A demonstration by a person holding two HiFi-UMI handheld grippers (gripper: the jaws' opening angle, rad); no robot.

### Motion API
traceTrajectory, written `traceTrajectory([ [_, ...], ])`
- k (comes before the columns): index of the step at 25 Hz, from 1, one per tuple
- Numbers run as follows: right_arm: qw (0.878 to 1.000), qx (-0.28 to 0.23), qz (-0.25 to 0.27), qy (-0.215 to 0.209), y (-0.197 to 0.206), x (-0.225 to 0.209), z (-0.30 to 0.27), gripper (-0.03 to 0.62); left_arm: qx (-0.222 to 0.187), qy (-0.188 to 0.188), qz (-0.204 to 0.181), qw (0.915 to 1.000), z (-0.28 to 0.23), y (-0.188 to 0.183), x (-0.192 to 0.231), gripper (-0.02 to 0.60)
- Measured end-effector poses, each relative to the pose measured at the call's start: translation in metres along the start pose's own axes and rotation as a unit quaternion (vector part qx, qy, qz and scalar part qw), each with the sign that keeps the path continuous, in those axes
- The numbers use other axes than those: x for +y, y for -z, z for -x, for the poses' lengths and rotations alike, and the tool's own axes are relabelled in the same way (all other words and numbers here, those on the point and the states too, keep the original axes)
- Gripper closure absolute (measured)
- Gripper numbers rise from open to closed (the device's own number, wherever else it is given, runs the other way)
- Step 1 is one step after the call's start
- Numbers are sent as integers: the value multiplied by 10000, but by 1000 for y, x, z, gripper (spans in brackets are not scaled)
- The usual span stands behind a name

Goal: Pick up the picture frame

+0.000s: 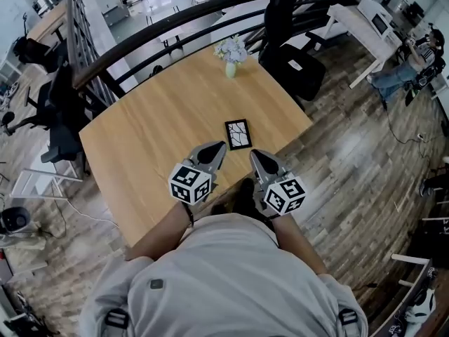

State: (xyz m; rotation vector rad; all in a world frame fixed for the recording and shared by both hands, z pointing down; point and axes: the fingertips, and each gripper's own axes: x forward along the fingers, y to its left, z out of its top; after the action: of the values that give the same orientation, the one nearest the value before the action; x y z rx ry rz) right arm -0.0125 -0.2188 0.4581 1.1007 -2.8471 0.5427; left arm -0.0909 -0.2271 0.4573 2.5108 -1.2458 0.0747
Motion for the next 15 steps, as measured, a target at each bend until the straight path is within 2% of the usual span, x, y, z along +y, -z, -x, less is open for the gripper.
traceTrajectory([
  [5, 9991, 225, -58, -348, 3, -25, -33, 585, 45, -380, 113, 9992, -14, -1, 32, 578],
  [15, 9946, 753, -31, -719, -3, -95, -95, 585, 143, -771, 398, 9961, -78, 0, 78, 578],
])
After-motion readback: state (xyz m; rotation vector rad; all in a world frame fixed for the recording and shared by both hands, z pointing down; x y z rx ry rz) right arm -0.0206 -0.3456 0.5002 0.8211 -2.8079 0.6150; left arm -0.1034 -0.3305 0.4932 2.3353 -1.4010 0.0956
